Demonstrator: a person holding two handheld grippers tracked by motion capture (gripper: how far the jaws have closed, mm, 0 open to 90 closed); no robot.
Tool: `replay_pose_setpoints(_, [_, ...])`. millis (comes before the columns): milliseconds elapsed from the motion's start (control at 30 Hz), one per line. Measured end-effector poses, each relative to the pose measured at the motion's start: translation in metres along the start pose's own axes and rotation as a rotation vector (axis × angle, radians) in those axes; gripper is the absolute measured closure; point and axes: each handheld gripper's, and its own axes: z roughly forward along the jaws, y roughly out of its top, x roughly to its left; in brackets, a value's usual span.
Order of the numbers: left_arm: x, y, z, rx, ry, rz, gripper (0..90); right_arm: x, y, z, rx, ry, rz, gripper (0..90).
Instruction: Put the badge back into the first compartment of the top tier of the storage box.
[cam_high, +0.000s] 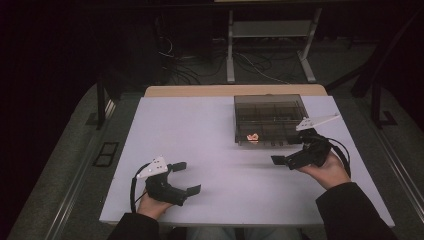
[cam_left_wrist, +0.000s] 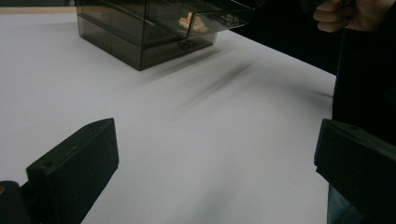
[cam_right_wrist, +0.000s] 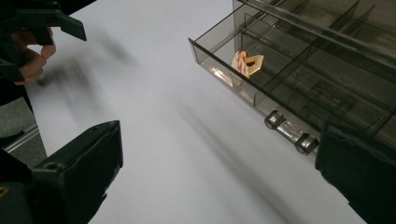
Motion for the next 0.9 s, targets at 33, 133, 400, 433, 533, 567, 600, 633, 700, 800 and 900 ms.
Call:
replay_pose_setpoints(33, [0.000,0.000,0.000,0.000,0.000,0.000,0.0,0.000,-0.001,-0.001,0.005,0.000,-0.001,0.3])
replay_pose_setpoints(133, [0.000,0.000,0.000,0.000,-0.001,-0.001,0.0,0.002,-0.006,-0.003,0.000,0.002,-0.004,0.3])
replay_pose_setpoints(400, [-0.001,0.000,0.000,0.002,-0.001,-0.007,0.0,0.004,-0.023,-0.005,-0.009,0.011,0.012,0.3])
replay_pose_setpoints(433, [-0.001,0.000,0.000,0.001,-0.001,-0.008,0.0,0.004,-0.025,-0.006,-0.010,0.009,0.014,0.3])
replay_pose_setpoints(533, [0.000,0.000,0.001,0.001,-0.001,-0.010,0.0,0.005,-0.030,-0.007,-0.019,0.016,0.021,0.3])
replay_pose_setpoints(567, [0.000,0.000,0.001,0.001,-0.002,-0.010,0.0,0.005,-0.032,-0.007,-0.020,0.014,0.026,0.3])
replay_pose_setpoints(600, [-0.001,0.000,0.001,0.002,-0.002,-0.010,0.0,0.005,-0.034,-0.007,-0.019,0.014,0.025,0.3])
replay_pose_setpoints(633, [-0.001,0.000,0.001,0.002,-0.001,-0.009,0.0,0.005,-0.035,-0.007,-0.017,0.015,0.029,0.3])
replay_pose_setpoints(700, [-0.001,-0.001,0.001,0.002,-0.002,-0.010,0.0,0.004,-0.039,-0.006,-0.014,0.018,0.033,0.3])
replay_pose_setpoints(800, [-0.001,-0.001,0.001,0.001,-0.002,-0.011,0.0,0.003,-0.045,-0.005,-0.017,0.026,0.048,0.3])
replay_pose_setpoints(900, [-0.001,-0.001,0.000,0.001,-0.002,-0.013,0.0,0.002,-0.050,-0.005,-0.018,0.030,0.065,0.3])
